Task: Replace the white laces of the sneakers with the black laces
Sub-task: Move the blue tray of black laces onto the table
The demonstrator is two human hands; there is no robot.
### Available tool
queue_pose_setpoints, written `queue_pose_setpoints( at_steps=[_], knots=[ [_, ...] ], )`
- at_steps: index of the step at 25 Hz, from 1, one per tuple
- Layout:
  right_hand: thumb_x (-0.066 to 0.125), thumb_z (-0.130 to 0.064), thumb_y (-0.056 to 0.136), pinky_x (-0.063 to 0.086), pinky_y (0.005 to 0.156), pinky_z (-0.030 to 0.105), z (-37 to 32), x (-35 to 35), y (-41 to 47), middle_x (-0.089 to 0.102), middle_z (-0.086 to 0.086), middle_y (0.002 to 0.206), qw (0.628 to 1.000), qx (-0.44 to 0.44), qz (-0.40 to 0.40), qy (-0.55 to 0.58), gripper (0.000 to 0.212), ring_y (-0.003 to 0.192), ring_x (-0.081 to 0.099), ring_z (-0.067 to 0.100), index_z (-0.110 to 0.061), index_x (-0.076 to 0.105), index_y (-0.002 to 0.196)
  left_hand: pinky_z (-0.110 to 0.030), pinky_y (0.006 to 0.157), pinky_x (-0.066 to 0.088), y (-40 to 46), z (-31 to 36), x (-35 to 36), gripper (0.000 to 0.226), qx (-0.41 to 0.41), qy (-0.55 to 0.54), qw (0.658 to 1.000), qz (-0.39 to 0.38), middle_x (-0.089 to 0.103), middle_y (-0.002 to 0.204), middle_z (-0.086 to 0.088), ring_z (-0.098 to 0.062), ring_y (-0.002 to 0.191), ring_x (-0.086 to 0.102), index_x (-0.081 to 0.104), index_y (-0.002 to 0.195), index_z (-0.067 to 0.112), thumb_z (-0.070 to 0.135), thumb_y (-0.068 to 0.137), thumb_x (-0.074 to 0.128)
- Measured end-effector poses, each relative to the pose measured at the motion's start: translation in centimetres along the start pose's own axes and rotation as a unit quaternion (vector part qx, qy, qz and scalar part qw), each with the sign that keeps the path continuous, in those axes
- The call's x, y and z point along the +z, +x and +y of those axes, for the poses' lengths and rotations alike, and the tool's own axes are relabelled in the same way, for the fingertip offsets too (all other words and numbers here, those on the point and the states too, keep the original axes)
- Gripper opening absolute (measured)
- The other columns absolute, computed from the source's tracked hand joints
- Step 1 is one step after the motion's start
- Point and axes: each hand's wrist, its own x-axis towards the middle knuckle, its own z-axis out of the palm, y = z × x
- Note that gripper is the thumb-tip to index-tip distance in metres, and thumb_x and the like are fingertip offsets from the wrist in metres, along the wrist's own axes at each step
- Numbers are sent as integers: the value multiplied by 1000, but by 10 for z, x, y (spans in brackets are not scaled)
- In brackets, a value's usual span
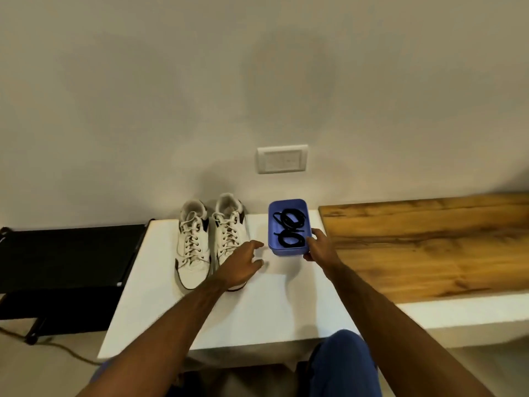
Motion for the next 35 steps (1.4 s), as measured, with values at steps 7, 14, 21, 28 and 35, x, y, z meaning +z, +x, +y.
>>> queue_pose_setpoints(
  at_steps=[7, 14, 21, 28, 35],
  knots=[
    [43, -8, 98, 49, 67, 42, 47, -13, 56, 61, 13, 90, 997, 52, 55, -25, 27, 74, 57, 29, -4, 59, 120, -35, 103, 42, 28, -15, 30, 40, 89, 71, 993, 20, 52, 137, 3, -15, 123, 52, 52, 138, 20, 16, 99, 56],
    [57, -17, 97, 46, 91, 42, 43, 3, 16, 48, 19, 129, 958, -39, 162, -234, 34, 112, 54, 36, 0, 49, 126, -29, 102, 39, -11, -37, 17, 31, 167, 74, 977, 111, 54, 129, 10, -9, 123, 49, 61, 123, 25, 16, 96, 50],
    [65, -29, 94, 39, 103, 39, 17, 119, -29, 46, 10, 133, 929, -209, 53, -300, 50, 124, 44, 31, -10, 48, 137, -43, 105, 38, -44, -81, -17, 42, 45, 98, 960, 258, 51, 139, 0, -25, 132, 47, 56, 131, 21, 18, 89, 56],
    [61, -67, 74, 29, 119, 48, 21, 195, 9, 20, 10, 162, 952, -134, -53, -269, 113, 148, 22, 32, -13, 9, 159, -68, 113, 22, -19, -131, -5, 54, -41, 171, 953, 246, 1, 170, 3, -42, 154, 0, 45, 147, 33, 55, 97, 42],
    [73, -46, 81, 29, 116, 38, 27, 188, 2, 26, 5, 160, 958, -150, -21, -242, 104, 145, 28, 26, -16, 12, 160, -71, 104, 32, -21, -127, -7, 72, -92, 155, 957, 226, -13, 168, 7, -40, 153, 2, 33, 151, 41, 45, 88, 67]
  ],
)
